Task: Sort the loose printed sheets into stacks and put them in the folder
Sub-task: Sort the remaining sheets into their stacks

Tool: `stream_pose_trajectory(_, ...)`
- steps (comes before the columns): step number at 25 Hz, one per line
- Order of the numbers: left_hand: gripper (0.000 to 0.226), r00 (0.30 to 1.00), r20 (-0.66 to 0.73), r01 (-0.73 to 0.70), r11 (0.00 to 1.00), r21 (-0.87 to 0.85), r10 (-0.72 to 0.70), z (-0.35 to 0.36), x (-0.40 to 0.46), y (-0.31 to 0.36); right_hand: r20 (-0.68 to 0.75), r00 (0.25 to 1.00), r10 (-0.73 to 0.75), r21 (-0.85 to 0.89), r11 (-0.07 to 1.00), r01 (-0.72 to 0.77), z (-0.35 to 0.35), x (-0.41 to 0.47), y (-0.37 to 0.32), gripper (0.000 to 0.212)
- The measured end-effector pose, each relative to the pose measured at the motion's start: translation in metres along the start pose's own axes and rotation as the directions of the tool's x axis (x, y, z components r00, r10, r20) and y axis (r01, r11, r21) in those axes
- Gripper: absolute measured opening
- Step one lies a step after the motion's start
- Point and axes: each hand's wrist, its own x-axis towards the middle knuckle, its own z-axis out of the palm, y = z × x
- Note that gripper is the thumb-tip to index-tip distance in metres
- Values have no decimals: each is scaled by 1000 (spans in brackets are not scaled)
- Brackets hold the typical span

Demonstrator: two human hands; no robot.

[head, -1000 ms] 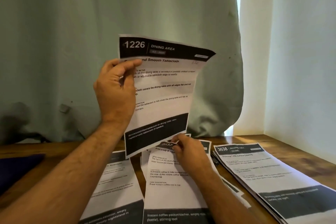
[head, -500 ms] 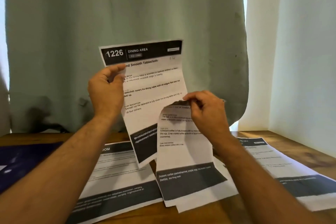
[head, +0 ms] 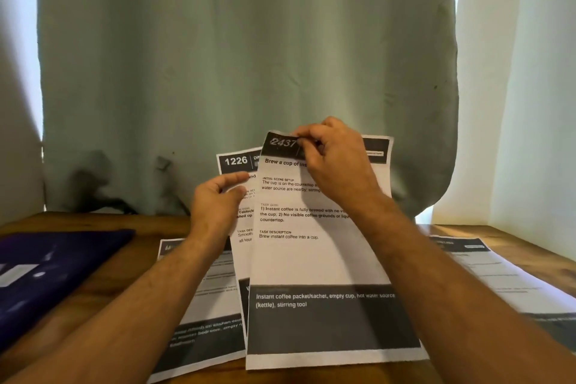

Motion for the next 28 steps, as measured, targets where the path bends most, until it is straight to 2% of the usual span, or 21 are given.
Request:
stream_pose_trajectory(3, 21, 998, 53, 33, 997, 74, -37, -4, -1, -29, 127, 991, 47, -44, 998, -42, 33, -3, 3, 24)
stream_pose_trajectory(7, 30, 994, 70, 79, 995, 66, -84, -11, -5, -57, 259, 956, 137, -81, 990, -119, 80, -18, 19, 23)
stream_pose_trajectory(13, 41, 976, 19, 212, 967, 138, -216, -17, -7, -74, 391, 874, 289, -148, 957, -251, 124, -55, 53, 23)
stream_pose_trajectory(15, 43, 965, -19, 262, 957, 125, -261, -14, -5, -74, 390, 867, 310, -156, 950, -270, 128, -63, 57, 23)
stream_pose_trajectory(19, 44, 971, -9, 235, 959, 156, -237, -13, -6, -73, 324, 901, 288, -203, 951, -232, 124, -77, 56, 22)
stream_pose_trajectory(23, 45, 965, -15, 261, 954, 145, -261, -13, -10, -68, 284, 901, 327, -205, 939, -276, 115, -82, 52, 24)
stream_pose_trajectory(28, 15, 956, 8, 292, 953, 79, -293, -14, -13, -62, 307, 893, 329, -205, 939, -276, 114, -82, 46, 26)
